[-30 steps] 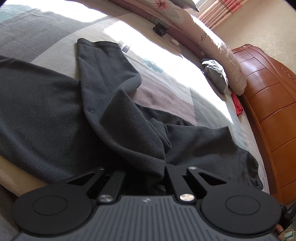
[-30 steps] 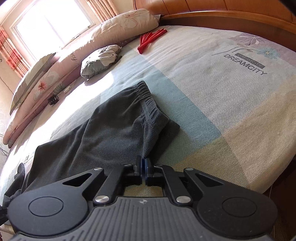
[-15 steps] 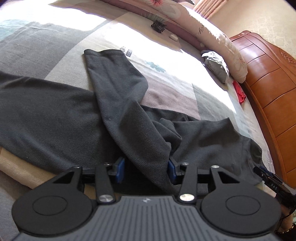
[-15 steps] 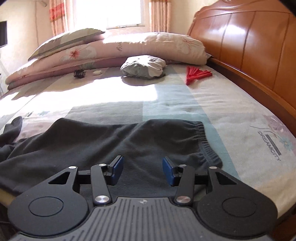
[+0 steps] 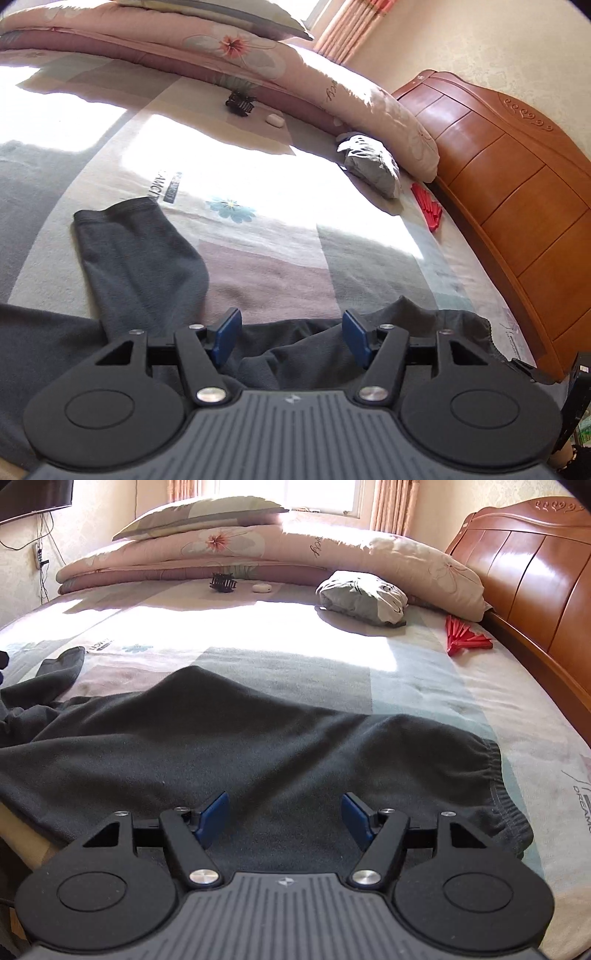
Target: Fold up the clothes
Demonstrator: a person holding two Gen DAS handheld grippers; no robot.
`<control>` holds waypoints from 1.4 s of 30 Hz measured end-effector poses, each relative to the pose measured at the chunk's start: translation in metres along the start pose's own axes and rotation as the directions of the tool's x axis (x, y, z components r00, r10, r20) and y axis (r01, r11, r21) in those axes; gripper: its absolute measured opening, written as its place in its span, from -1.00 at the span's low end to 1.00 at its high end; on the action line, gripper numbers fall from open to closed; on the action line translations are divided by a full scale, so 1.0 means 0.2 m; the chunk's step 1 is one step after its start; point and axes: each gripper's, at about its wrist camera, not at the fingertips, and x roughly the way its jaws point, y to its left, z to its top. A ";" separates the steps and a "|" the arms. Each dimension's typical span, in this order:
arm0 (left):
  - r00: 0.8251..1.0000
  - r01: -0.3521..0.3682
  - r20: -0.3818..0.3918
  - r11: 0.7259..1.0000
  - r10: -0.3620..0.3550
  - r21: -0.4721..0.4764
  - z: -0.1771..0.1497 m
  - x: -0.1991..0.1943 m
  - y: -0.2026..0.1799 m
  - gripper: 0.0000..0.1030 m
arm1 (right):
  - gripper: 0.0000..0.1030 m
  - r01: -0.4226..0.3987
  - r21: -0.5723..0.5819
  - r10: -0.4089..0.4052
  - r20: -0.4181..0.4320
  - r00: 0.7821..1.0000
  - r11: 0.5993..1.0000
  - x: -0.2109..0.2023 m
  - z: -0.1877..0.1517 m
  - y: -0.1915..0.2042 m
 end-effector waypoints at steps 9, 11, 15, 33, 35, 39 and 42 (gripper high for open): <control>0.975 0.130 -0.189 0.989 -0.116 0.065 -0.05 0.48 -0.08 0.22 | 0.42 -0.101 -0.082 0.096 -0.061 0.993 0.991 0.22 -0.02 0.25; 0.970 0.149 -0.206 0.986 -0.130 0.077 -0.09 0.47 -0.06 0.23 | 0.48 -0.114 -0.041 0.112 -0.047 0.993 0.993 0.20 -0.06 0.21; 0.957 0.194 -0.245 0.971 -0.156 0.137 -0.10 0.42 -0.08 0.24 | 0.54 -0.128 -0.026 0.128 -0.017 0.992 0.991 0.17 -0.10 0.18; 0.611 0.606 -0.564 0.787 -0.556 -0.119 0.14 1.10 -0.34 0.33 | 0.67 -0.096 0.000 0.096 -0.021 0.995 0.995 0.19 -0.09 0.21; 0.591 0.619 -0.527 0.763 -0.610 -0.189 0.14 1.17 -0.36 0.33 | 0.67 -0.099 0.000 0.099 -0.025 0.995 0.995 0.19 -0.09 0.21; 0.610 0.623 -0.396 0.724 -0.686 -0.295 0.19 1.20 -0.34 0.33 | 0.68 -0.102 -0.002 0.102 -0.028 0.994 0.995 0.19 -0.09 0.21; 0.637 0.606 -0.374 0.738 -0.674 -0.297 0.21 1.19 -0.32 0.31 | 0.69 -0.102 0.004 0.102 -0.014 0.995 0.995 0.19 -0.10 0.21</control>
